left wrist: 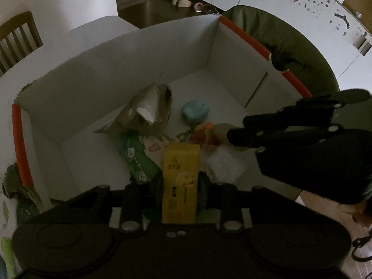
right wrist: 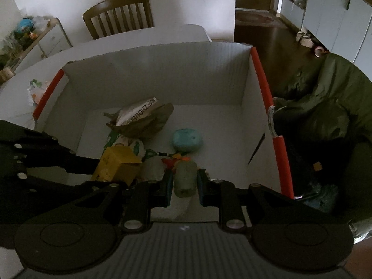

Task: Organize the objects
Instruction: 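Open the right gripper releasing the soap while the left lowers the yellow box into the box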

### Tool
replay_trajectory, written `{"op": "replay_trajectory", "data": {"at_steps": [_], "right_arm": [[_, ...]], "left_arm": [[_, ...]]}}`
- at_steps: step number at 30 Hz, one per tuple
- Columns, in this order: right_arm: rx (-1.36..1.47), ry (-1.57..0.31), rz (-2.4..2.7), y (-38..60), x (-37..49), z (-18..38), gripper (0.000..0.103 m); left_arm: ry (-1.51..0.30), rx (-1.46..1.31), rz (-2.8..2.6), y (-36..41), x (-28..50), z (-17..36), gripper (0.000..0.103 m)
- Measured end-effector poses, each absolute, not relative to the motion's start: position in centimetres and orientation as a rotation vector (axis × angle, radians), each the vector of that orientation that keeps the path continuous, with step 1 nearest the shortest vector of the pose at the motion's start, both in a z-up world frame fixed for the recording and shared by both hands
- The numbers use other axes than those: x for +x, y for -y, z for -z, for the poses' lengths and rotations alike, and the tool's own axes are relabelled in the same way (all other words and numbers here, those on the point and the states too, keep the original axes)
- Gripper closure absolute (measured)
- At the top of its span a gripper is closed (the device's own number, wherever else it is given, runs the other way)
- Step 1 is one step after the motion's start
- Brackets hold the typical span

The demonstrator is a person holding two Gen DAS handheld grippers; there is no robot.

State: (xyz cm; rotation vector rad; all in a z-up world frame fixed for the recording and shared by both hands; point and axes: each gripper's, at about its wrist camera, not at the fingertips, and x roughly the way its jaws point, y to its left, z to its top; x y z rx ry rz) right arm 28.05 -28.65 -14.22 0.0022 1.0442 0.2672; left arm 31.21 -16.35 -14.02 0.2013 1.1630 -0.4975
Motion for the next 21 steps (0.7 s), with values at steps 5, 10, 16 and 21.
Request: {"op": "replay_trajectory", "data": {"at_steps": [5, 10, 16, 21], "right_arm": [[0.01, -1.023, -0.269, 29.1, 27.9, 13.4, 0.081], [0.022, -1.002, -0.285, 29.6, 27.4, 12.5, 0.081], [0.039, -0.975, -0.312, 30.0, 26.5, 11.4, 0.081], [0.027, -0.942, -0.312, 30.0, 25.8, 10.3, 0.078]], "left_arm": [[-1.173, 0.181, 0.489, 16.0, 31.2, 14.1, 0.07], [-1.148, 0.167, 0.481, 15.6, 30.6, 13.4, 0.057], [-1.093, 0.149, 0.487, 15.2, 29.4, 11.9, 0.054], [-1.053, 0.13, 0.485, 14.4, 28.3, 10.6, 0.053]]}}
